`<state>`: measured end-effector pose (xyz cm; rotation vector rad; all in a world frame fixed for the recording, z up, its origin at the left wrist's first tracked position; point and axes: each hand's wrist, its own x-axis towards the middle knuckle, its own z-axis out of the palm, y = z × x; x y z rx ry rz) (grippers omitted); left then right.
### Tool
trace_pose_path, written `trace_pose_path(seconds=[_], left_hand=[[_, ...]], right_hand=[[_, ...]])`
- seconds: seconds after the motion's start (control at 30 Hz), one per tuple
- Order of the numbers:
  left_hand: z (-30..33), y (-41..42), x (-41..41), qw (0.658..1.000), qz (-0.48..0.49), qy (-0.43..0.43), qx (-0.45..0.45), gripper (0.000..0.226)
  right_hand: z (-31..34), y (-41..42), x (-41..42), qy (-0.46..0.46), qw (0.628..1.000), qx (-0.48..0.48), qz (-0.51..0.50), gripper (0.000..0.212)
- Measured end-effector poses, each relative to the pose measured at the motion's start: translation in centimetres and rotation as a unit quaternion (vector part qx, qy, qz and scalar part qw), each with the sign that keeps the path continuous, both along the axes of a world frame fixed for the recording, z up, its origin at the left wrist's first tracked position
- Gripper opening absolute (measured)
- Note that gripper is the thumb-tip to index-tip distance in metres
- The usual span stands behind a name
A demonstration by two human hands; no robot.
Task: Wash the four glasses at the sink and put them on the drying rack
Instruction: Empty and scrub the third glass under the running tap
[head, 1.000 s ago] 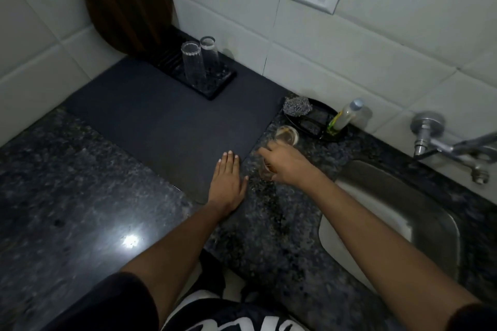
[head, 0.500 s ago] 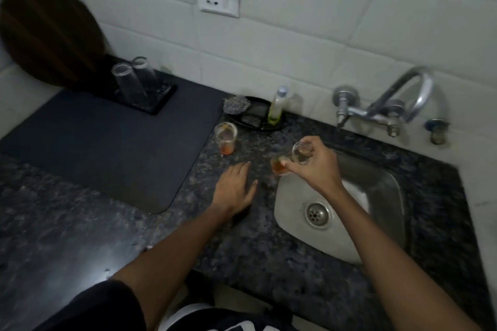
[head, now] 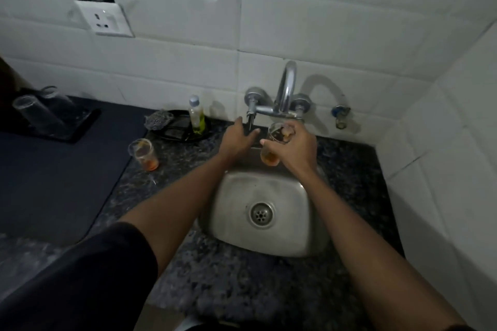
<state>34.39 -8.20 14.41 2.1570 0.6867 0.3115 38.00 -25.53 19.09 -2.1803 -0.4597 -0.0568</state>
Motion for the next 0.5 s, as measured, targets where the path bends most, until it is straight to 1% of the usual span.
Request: trace_pose_path(seconds=[0.13, 0.23, 0.3, 0.4, 0.5], left_hand=[[0.4, 0.9, 3.2, 0.999, 0.001, 0.012, 0.033, 0.04], [0.2, 1.2, 4.4, 0.998, 0.027, 0.012, 0.058, 0.036], [-0.4, 1.2, 4.5, 0.998, 0.041, 0.006, 0.046, 0.034], [-1.2, 1.3, 4.6, 0.997, 0.076, -0.015, 0.002, 0.035], [-1.6, 1.3, 4.5, 0.995, 0.092, -0.026, -0.026, 0.037]], right_hand=[[0.6, 0.8, 1.3, -0.017, 1.0, -0.017, -0.004, 0.076], [0.7, 1.3, 1.9, -0.02, 0.999, -0.025, -0.002, 0.076], [0.7, 1.6, 2.2, -0.019, 0.999, -0.029, 0.002, 0.076], [0.5, 1.8, 2.6, -0.016, 0.999, -0.028, -0.004, 0.081], [0.3, 1.8, 2.8, -0.016, 1.0, -0.012, -0.004, 0.08]])
